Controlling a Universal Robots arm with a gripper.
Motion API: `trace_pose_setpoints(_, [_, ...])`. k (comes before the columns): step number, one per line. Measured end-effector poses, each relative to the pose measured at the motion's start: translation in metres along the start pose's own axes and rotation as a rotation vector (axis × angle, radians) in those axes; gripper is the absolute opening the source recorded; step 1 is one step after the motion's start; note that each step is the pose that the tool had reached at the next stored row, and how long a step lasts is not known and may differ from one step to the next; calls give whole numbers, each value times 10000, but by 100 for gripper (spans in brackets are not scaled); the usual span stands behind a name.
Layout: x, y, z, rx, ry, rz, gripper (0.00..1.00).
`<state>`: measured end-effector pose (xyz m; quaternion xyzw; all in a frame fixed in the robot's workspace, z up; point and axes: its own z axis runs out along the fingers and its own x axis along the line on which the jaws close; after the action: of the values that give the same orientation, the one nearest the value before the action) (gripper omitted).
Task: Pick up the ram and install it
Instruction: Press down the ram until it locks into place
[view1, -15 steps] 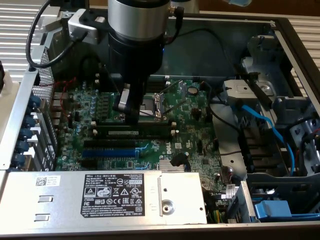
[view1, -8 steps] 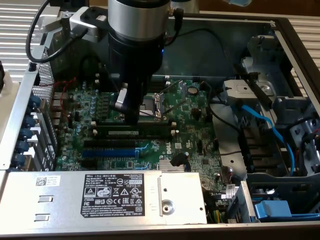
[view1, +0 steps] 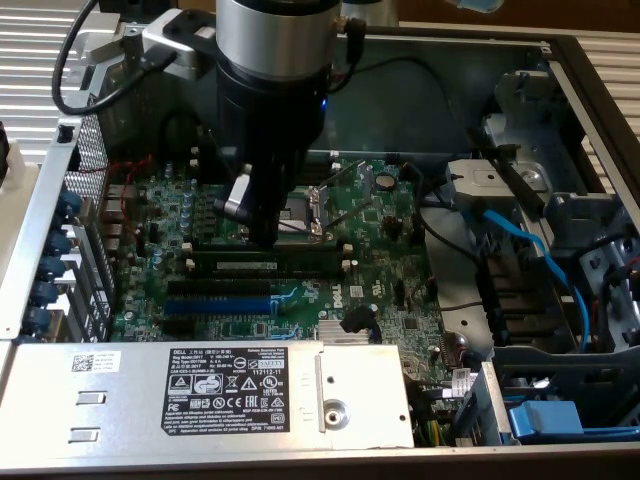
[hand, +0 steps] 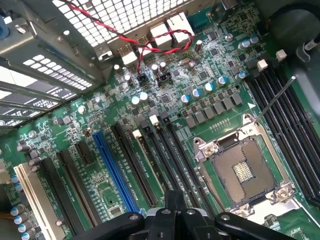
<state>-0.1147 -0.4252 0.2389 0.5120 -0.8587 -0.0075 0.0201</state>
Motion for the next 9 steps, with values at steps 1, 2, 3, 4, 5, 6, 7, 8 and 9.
trace_pose_setpoints(1, [0, 0, 0, -4, -5, 141, 11])
trace_pose_setpoints(2, [0, 0, 0, -8, -9, 287, 11])
trace_pose_setpoints(3, [0, 0, 0, -12, -15, 453, 11])
trace_pose_setpoints(4, [0, 0, 0, -16, -21, 598, 11])
trace_pose_setpoints(5, [0, 0, 0, -20, -26, 755, 11])
trace_pose_setpoints(6, [0, 0, 0, -24, -31, 908, 11])
trace_pose_setpoints(7, [0, 0, 0, -28, -36, 1063, 11])
trace_pose_setpoints(8, [0, 0, 0, -32, -42, 1221, 11])
trace_pose_setpoints(9, [0, 0, 0, -37, -47, 1391, 11])
